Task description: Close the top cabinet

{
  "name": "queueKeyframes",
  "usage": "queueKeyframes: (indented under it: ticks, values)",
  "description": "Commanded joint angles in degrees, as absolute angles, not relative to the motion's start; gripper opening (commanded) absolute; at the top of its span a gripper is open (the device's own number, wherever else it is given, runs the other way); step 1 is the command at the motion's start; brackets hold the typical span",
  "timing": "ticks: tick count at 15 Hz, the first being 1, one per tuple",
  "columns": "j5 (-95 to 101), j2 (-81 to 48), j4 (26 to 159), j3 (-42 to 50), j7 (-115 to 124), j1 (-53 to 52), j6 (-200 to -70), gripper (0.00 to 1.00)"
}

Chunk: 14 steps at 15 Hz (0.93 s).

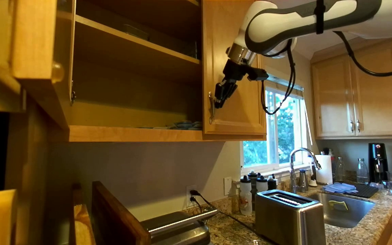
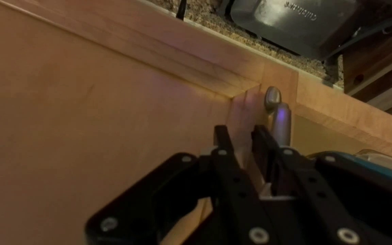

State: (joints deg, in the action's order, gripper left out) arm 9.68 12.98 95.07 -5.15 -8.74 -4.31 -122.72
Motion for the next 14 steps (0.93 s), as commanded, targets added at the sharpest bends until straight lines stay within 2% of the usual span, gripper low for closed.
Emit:
queueKeyframes:
  ticks: [1, 7, 9, 14]
  values:
    - [11.7, 16.9, 99.3, -5.9, -7.4, -4.2, -118.4, 0.57]
    - [6.8, 19.7, 103.3, -6.2, -10.7, -6.8, -109.2, 0.96]
    - [5.5, 20.8, 104.7, -6.2, -11.2, -7.5, -106.8, 1.0]
    - [4.1, 22.5, 106.2, -7.4, -12.9, -9.6, -102.7, 1.0]
